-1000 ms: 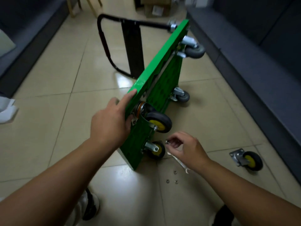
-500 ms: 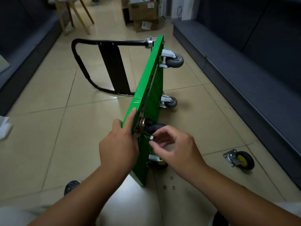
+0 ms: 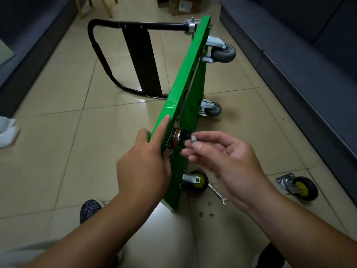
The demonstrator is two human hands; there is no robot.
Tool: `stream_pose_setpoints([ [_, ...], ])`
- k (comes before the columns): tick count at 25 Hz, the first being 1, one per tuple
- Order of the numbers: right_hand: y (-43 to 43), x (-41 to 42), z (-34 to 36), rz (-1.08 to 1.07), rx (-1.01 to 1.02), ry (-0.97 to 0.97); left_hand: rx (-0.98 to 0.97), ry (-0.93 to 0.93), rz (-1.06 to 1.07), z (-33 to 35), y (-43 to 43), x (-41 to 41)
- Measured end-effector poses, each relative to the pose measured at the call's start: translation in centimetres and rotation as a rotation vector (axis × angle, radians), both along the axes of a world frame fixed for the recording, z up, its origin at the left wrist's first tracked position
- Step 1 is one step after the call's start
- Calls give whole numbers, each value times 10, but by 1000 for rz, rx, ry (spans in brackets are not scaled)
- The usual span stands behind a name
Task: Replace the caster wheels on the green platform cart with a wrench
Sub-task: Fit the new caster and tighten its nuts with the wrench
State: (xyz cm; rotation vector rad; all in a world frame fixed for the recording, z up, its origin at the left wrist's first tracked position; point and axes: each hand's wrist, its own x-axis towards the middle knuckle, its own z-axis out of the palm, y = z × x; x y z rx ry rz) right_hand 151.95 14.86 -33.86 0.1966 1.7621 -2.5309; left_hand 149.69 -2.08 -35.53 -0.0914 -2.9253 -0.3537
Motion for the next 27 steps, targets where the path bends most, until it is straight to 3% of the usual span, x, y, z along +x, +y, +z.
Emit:
stream_pose_setpoints([
  [2,1,1,12,170,-591,-157,0,8,-5,0,-1,0],
  [4,3,3,19,301,-745,-122,5,5,-2,0,-1,0],
  [6,5,3,20,344,-749,-73,0,1,5,0,-1,0],
  [8,4,2,10,251,-491,-2,-2,-8,10,2,0,1],
  [11,-6,3,-28,-40,314,217,10,-46,7,5,0,2],
  [13,-18,3,-49,-54,534,264,9,-54,11,7,0,3],
  [27,-38,-30,-64,-41,519,182,29,-57,-10,5,-2,0],
])
